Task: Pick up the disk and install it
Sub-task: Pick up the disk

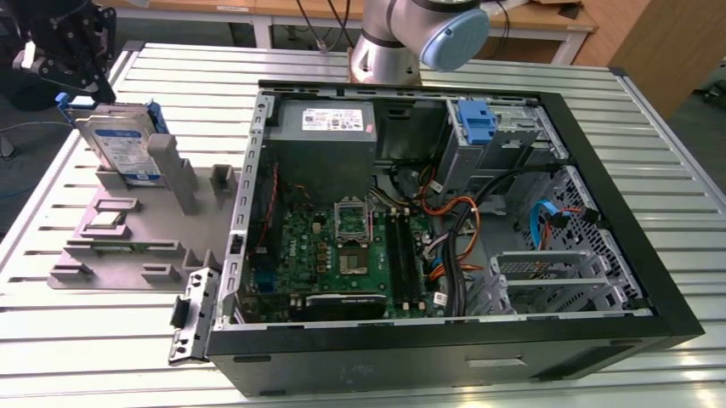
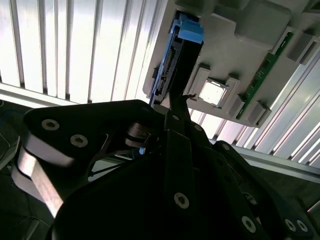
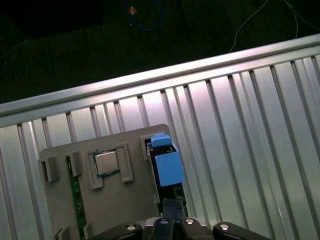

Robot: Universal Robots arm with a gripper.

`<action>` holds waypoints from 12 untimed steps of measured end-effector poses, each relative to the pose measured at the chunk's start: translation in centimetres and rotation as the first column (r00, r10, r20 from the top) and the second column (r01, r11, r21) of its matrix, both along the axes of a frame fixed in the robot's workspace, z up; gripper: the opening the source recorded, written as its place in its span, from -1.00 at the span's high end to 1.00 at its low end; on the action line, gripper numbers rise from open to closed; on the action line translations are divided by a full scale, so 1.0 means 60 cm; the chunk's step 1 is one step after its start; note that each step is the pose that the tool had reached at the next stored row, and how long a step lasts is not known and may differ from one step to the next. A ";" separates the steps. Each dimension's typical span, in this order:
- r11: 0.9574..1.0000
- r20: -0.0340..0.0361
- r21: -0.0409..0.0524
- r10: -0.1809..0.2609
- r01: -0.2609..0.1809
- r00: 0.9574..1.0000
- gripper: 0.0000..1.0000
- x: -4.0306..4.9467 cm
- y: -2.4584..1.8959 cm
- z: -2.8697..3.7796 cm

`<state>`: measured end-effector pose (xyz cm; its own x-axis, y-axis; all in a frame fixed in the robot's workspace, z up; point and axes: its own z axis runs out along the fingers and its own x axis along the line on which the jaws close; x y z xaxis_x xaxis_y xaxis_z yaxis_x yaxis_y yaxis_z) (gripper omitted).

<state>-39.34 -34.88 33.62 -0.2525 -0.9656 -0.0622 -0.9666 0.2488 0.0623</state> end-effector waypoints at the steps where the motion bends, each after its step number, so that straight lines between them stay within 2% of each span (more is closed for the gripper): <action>1: 1.000 0.000 0.000 0.000 0.000 1.000 0.80 0.000 0.0000 0.000; 12: 1.000 0.000 0.000 0.000 0.000 1.000 0.80 0.000 0.0000 0.002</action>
<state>-39.33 -34.88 33.73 -0.2525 -0.9656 -0.0622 -0.9666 0.2487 0.0623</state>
